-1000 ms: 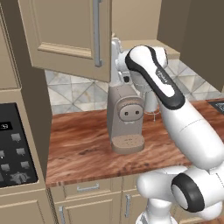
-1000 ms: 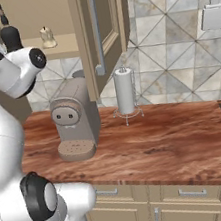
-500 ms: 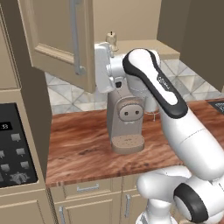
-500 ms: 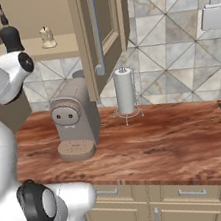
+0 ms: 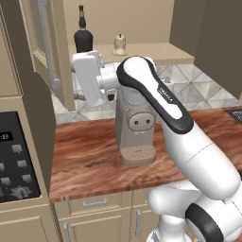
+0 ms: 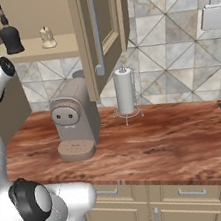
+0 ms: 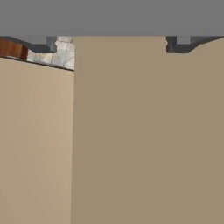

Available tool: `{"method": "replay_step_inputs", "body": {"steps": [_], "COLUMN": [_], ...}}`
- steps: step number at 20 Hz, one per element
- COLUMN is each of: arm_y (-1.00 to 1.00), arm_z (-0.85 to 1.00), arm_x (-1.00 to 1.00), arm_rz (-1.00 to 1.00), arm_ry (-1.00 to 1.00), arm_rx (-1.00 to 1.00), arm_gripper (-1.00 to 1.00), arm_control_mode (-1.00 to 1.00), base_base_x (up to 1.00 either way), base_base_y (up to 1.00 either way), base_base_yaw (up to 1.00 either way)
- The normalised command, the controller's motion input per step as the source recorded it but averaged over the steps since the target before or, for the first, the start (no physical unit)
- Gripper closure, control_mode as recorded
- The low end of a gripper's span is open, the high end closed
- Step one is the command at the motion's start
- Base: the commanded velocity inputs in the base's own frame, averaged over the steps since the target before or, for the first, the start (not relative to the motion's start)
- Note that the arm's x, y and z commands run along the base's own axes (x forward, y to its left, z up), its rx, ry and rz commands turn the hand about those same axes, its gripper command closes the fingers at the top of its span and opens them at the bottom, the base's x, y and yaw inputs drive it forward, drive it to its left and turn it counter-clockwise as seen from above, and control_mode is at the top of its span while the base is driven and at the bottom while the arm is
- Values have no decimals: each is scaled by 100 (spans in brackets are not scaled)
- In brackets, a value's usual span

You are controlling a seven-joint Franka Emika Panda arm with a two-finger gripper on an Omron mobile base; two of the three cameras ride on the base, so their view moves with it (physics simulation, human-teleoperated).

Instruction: Get the candle and the liquor from the cabinet and move them to the dining counter.

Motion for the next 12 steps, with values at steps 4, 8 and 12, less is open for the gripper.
{"method": "replay_step_inputs", "body": {"steps": [4, 8, 12], "arm_y": [58, 55, 17], "arm_z": [0, -1, -11], "arm_x": [-20, -20, -1], "arm_rz": [2, 0, 0], "arm_ry": [-4, -4, 0], "arm_rx": [-8, -13, -13], "arm_gripper": [-100, -100, -100], "arm_control_mode": [-100, -100, -100], "base_base_x": [0, 0, 0], "base_base_y": [0, 0, 0], "base_base_yaw": [0, 0, 0]}}
